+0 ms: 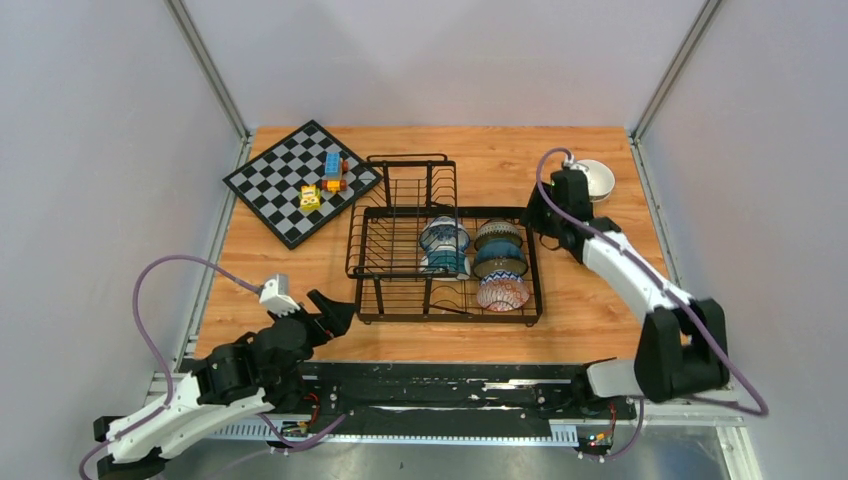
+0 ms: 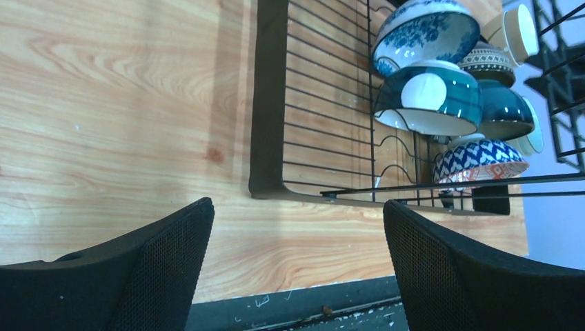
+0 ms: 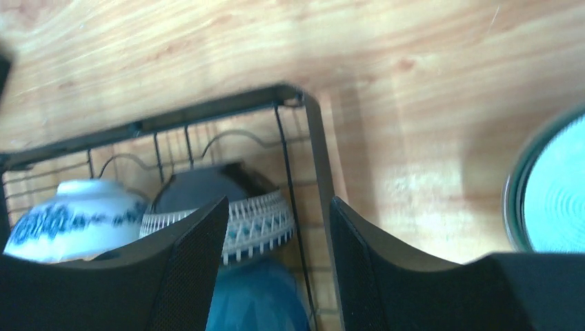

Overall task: Unload the bowls from the dish rack
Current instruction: Adjust the dish rack at the center of the board.

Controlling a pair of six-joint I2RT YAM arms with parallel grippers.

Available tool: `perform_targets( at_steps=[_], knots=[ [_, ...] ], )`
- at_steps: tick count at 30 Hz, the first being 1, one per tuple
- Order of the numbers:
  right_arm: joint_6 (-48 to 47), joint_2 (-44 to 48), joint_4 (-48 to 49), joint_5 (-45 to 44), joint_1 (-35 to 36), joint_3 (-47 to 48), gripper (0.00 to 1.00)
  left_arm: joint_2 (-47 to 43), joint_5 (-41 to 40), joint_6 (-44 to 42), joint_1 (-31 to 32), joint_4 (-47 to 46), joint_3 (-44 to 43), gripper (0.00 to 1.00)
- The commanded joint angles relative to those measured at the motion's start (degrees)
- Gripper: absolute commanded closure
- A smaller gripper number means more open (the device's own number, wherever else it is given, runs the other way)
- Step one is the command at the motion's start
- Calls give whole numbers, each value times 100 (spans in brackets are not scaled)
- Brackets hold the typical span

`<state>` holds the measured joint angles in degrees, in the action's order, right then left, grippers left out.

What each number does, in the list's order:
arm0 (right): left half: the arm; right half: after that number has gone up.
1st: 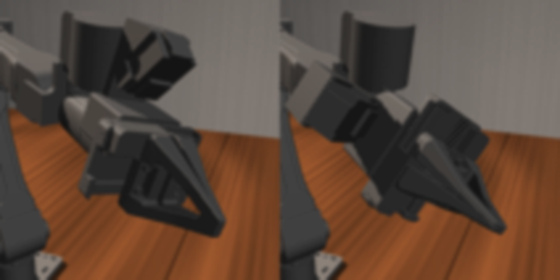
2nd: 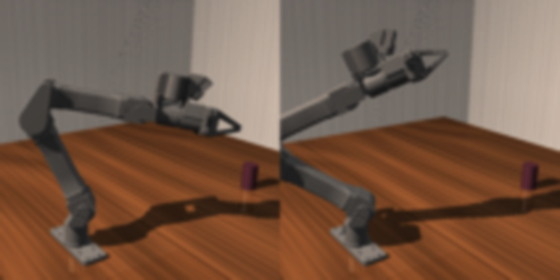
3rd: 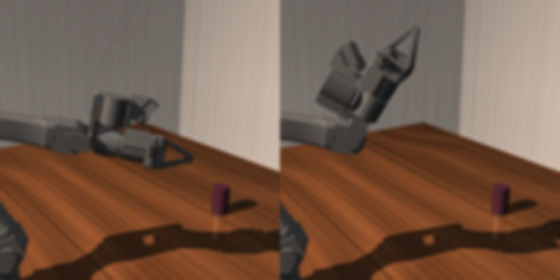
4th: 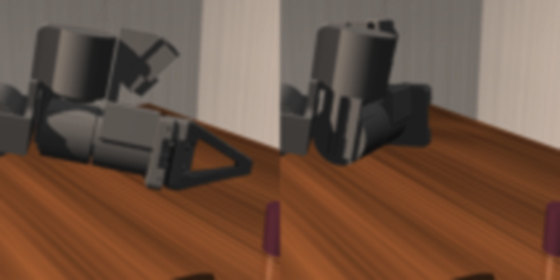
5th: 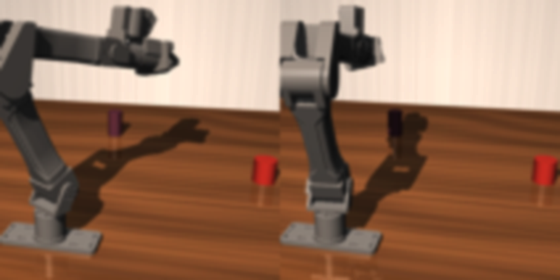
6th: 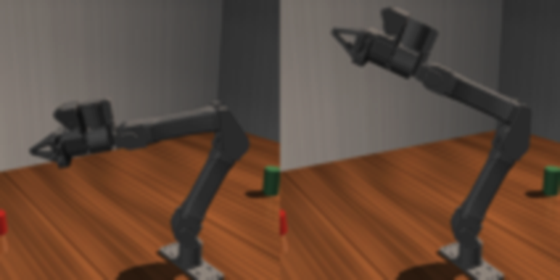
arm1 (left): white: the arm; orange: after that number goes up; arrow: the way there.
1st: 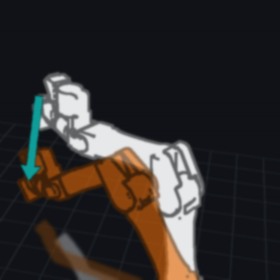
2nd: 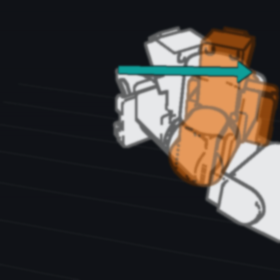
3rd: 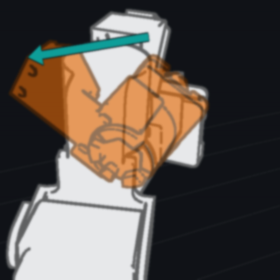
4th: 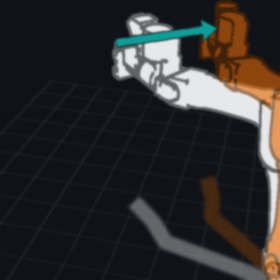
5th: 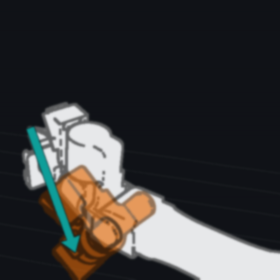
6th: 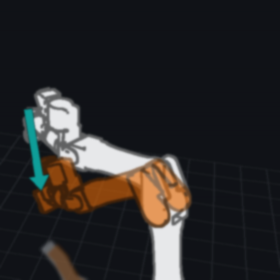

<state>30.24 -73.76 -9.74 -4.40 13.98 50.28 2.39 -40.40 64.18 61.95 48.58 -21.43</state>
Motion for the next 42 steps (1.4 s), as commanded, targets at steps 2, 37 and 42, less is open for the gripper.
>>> perform_targets(
  at_steps=[2, 37, 42],
  knots=[
    [-589, -1285, -131, -116, -169, 1119, 41, -120, 363, 550, 8, -17, 270, 6],
    [244, -1023, -832, 95, -304, -247, 100, 3632, 1109, 191, -89, -3950, 908, 14],
    [287, -316, -979, 170, -301, -611, 100, 4393, 1003, -7, -287, -4377, 551, 25]
  ],
)
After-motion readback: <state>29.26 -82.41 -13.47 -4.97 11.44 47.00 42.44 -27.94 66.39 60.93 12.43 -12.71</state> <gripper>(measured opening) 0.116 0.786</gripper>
